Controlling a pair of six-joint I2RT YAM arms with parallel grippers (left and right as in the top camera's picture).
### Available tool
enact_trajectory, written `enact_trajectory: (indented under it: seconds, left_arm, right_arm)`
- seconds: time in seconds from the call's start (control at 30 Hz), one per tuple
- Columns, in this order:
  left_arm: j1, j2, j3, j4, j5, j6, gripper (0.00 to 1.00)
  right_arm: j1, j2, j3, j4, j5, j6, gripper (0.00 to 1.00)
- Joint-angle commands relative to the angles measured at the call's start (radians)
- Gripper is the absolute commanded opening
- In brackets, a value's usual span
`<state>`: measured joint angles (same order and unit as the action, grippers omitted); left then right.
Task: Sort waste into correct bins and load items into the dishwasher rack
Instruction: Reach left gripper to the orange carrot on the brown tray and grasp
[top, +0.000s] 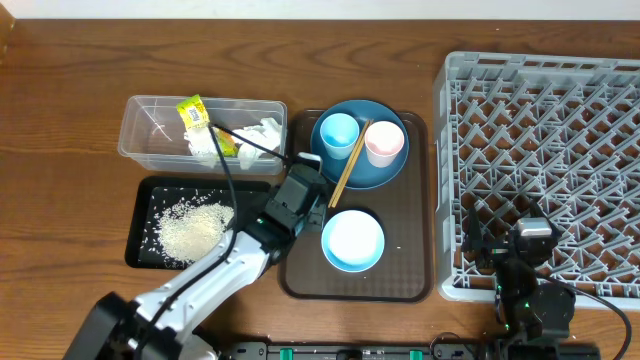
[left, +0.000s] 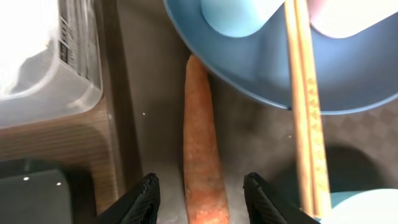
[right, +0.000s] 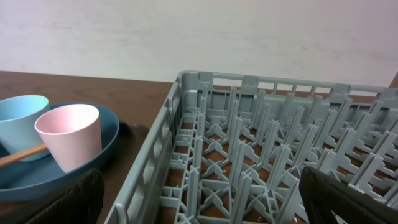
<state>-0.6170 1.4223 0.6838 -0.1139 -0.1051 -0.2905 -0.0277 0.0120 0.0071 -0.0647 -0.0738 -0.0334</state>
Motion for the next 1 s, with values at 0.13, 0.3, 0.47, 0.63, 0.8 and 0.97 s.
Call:
enact_trajectory:
  seconds: [0.13,0.3,0.47,0.63,0.8,0.97]
  left_arm:
    - [-0.002,0.085,0.023,0.042,-0.007,0.001,0.47]
    - [-0.002,0.132,0.023,0.082,0.019,-0.002,0.47]
    - [-0.002,0.159,0.023,0.112,0.018,-0.002,0.47]
    - [-0.002,0.174,0.023,0.112,0.018,-0.002,0.47]
    - [-0.002,0.206,0.023,0.117,0.018,-0.002,0.47]
    - [-0.002,0.212,0.023,0.127,0.018,-0.002,0.39]
  right_arm:
    - [-0.006,-0.005,-0.002,-0.003,0.003,0.010,0.99]
    - [-0.006,-0.005,-0.002,-0.003,0.003,0.010,0.99]
    - [-0.006,-0.005,-0.002,-0.003,0.003,0.010,0.99]
    - [-0.006,-0.005,-0.002,-0.003,0.003,0.010,0.99]
    - [-0.006,-0.005,-0.002,-0.003,0.003,0.010,0.99]
    - [-0.006,-0.005,-0.002,-0.003,0.003,0.010,0.99]
